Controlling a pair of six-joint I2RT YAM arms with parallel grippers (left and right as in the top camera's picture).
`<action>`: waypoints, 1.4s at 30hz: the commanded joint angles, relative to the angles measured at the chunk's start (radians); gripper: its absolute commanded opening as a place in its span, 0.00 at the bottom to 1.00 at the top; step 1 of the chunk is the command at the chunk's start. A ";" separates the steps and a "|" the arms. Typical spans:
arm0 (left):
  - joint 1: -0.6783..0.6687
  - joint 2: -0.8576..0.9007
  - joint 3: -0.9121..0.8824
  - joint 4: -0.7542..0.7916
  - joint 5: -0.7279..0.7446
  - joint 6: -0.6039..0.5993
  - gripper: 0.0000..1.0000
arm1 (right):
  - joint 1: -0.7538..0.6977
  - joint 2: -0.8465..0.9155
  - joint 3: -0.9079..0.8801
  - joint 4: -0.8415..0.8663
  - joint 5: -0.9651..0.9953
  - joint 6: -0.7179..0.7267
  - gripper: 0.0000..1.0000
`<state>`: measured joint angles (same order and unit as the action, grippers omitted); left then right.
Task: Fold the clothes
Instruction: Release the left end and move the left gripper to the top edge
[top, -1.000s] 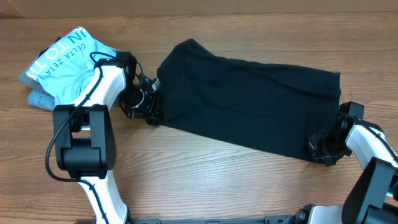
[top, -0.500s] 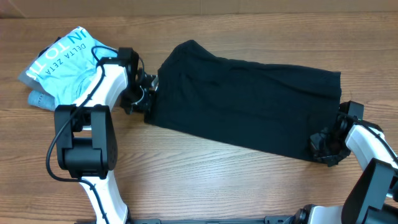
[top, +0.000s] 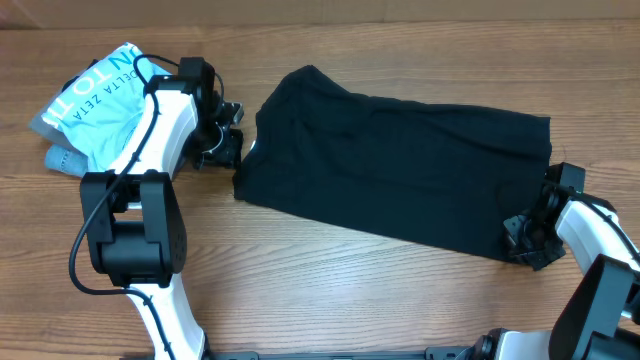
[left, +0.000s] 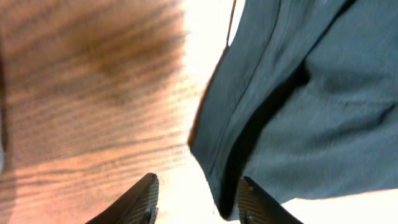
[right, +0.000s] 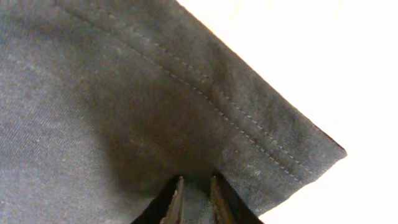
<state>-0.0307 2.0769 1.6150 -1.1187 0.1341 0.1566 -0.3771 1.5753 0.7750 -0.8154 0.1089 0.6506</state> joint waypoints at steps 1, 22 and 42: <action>0.004 -0.018 0.018 -0.026 0.004 0.000 0.39 | -0.006 0.022 -0.029 -0.006 0.025 0.005 0.21; -0.123 -0.008 0.370 0.065 0.424 -0.008 0.46 | -0.005 -0.288 0.279 -0.167 -0.333 -0.262 0.54; -0.441 0.283 0.367 0.389 0.045 -0.016 0.63 | -0.005 -0.263 0.278 -0.133 -0.334 -0.259 0.58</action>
<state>-0.4824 2.3573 1.9751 -0.7509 0.2352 0.1524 -0.3790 1.2957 1.0470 -0.9508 -0.2211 0.4015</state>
